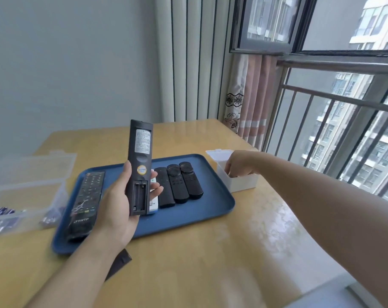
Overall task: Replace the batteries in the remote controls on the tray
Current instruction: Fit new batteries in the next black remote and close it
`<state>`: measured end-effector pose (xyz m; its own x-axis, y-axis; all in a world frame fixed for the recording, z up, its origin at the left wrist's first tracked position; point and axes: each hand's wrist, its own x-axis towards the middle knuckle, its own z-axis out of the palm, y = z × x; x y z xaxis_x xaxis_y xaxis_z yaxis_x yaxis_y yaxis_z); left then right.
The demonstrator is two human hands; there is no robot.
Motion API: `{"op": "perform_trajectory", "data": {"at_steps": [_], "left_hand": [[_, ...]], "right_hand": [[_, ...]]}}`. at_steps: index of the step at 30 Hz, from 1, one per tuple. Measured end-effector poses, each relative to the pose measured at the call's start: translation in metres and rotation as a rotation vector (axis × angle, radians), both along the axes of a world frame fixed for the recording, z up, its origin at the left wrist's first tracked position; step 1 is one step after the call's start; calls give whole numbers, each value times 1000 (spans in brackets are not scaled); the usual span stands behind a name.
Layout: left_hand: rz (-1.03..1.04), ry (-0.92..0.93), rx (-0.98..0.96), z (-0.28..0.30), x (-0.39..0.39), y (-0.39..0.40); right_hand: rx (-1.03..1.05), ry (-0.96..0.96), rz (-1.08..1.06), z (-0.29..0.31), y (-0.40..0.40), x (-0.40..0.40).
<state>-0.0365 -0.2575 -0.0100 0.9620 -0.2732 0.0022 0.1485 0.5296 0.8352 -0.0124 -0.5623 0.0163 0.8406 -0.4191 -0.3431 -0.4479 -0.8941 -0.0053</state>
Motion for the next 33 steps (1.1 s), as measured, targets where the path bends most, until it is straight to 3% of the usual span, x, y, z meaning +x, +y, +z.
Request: {"op": "perform_trajectory", "data": {"at_steps": [5, 9, 11, 15, 19, 23, 27, 29, 33], "left_hand": [[53, 47, -21, 3, 1, 7], [113, 77, 1, 3, 6, 15], [127, 116, -13, 3, 10, 16], [153, 145, 1, 4, 15, 24], [221, 100, 102, 1, 19, 31], [240, 103, 59, 2, 19, 33], [313, 31, 156, 3, 16, 33], [416, -94, 293, 1, 14, 38], [600, -298, 365, -8, 16, 66]], "right_hand": [[45, -79, -42, 14, -4, 0], [-20, -388, 78, 48, 28, -3], [179, -514, 175, 57, 66, -13], [820, -441, 273, 53, 159, -40], [1010, -497, 167, 28, 202, -45], [916, -531, 148, 15, 219, -41], [1105, -508, 114, 13, 230, -43], [1158, -514, 68, 15, 233, -45], [953, -500, 65, 13, 241, -49]]}}
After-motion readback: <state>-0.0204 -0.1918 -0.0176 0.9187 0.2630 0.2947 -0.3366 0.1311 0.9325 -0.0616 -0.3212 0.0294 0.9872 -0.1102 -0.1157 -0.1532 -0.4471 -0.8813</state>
